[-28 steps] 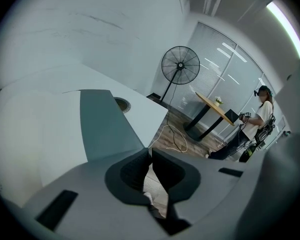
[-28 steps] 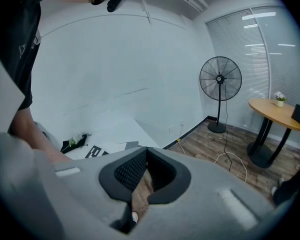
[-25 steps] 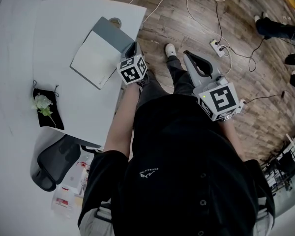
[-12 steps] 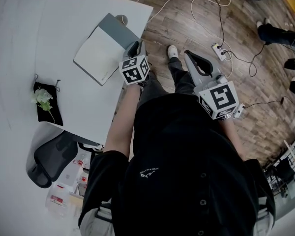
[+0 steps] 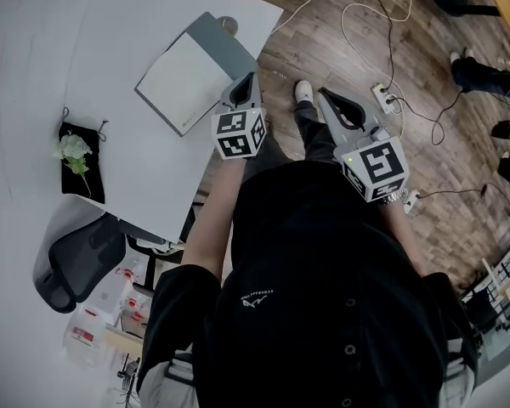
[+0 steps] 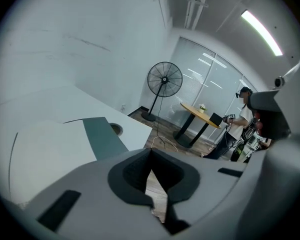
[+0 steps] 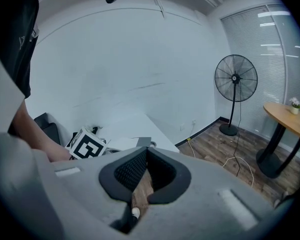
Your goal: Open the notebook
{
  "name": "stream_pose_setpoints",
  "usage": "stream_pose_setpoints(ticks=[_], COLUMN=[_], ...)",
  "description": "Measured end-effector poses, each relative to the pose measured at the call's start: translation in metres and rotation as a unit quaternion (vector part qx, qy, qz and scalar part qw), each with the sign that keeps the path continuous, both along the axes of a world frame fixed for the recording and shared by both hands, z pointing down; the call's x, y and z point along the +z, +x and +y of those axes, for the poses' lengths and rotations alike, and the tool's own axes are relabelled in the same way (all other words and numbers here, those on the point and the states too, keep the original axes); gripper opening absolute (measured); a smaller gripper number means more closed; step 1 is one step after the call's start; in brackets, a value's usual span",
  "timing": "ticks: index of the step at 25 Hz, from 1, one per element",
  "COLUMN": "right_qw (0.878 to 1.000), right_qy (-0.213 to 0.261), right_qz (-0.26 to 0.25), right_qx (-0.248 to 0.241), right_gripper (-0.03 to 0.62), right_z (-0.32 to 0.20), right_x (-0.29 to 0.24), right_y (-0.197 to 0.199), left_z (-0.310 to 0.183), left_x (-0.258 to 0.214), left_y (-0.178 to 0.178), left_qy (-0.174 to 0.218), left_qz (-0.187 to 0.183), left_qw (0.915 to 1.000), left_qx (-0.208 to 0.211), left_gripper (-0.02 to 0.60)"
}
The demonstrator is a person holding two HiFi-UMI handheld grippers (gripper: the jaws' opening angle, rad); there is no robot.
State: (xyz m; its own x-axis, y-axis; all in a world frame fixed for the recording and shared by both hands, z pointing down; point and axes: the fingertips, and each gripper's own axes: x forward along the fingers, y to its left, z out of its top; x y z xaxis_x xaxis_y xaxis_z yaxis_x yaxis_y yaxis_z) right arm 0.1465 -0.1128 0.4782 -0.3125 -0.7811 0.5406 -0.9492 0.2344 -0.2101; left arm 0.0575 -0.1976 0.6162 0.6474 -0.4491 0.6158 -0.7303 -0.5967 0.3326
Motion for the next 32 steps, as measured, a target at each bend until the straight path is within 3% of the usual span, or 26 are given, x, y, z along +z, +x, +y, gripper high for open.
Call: stream_pose_setpoints(ticks=[12, 18, 32], right_qw=[0.998, 0.995, 0.986], right_qy=[0.007, 0.011, 0.043], right_qz=[-0.008, -0.008, -0.016], right_qx=[-0.063, -0.102, -0.162], right_gripper=[0.005, 0.005, 0.005], right_z=[-0.014, -0.022, -0.041], right_x=[0.001, 0.001, -0.021], right_y=[-0.039, -0.06, -0.092], left_z=[0.022, 0.023, 0.022], left_x=[-0.071, -0.106, -0.144], left_y=[-0.027, -0.043, -0.088], left_qy=[0.069, 0.101, 0.155], left_qz=[0.029, 0.05, 0.037], left_qw=[0.9972, 0.993, 0.9817], left_qx=[-0.004, -0.034, -0.105], left_gripper=[0.006, 0.006, 0.006])
